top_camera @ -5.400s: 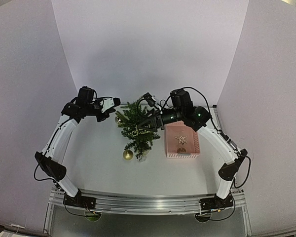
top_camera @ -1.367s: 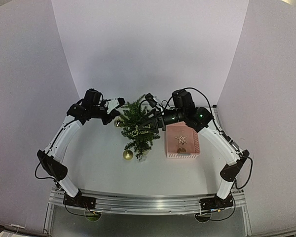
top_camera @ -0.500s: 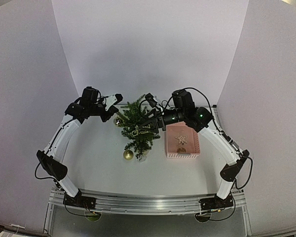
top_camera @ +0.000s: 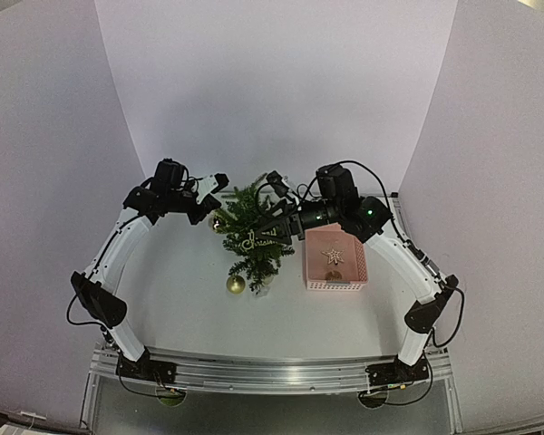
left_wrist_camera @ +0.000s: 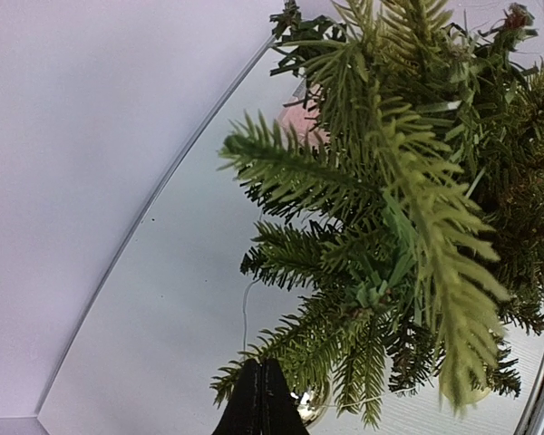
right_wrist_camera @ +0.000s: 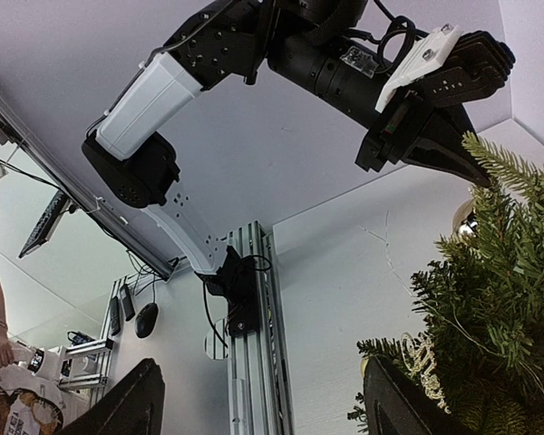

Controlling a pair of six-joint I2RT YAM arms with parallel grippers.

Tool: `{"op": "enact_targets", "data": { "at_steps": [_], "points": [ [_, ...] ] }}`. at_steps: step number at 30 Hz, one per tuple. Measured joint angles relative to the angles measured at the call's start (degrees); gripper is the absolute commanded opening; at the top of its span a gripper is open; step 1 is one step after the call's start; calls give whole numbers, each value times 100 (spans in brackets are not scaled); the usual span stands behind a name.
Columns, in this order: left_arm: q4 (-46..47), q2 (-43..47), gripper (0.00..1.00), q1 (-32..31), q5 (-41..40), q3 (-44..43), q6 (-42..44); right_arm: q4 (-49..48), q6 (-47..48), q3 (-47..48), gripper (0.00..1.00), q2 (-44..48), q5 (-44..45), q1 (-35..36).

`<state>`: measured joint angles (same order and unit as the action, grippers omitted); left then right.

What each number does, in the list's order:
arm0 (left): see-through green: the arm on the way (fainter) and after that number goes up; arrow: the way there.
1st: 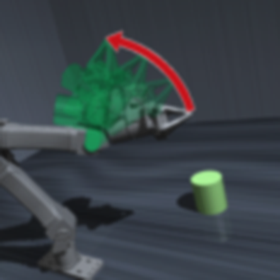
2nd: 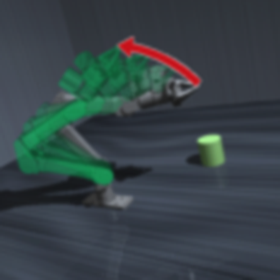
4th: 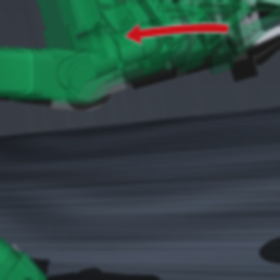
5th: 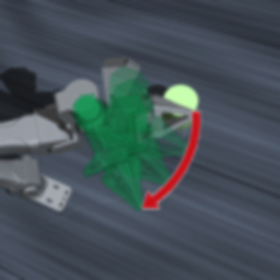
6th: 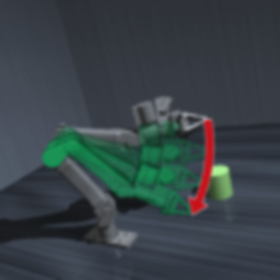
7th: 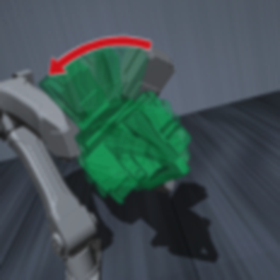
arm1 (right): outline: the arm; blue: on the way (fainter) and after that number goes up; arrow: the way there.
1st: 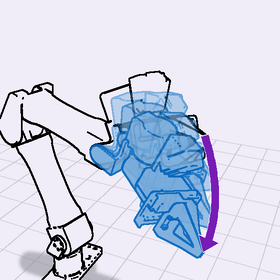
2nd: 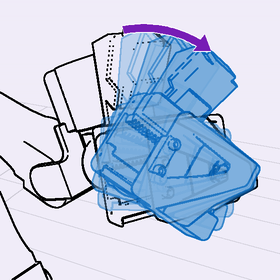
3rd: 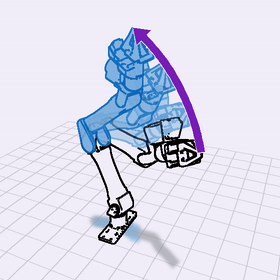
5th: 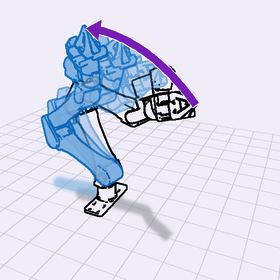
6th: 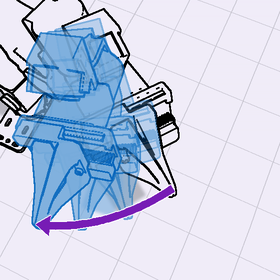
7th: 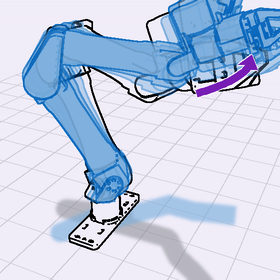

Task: Decorate the small christmas tree

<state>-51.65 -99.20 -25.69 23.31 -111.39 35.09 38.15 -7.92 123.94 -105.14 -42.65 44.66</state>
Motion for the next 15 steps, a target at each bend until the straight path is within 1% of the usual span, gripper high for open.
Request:
{"op": "enact_targets", "data": {
  "at_steps": [15],
  "points": [
    [-252,0,0,0,125,-2,2,-1,-2,2,73,0,0,0]
  ]
}}
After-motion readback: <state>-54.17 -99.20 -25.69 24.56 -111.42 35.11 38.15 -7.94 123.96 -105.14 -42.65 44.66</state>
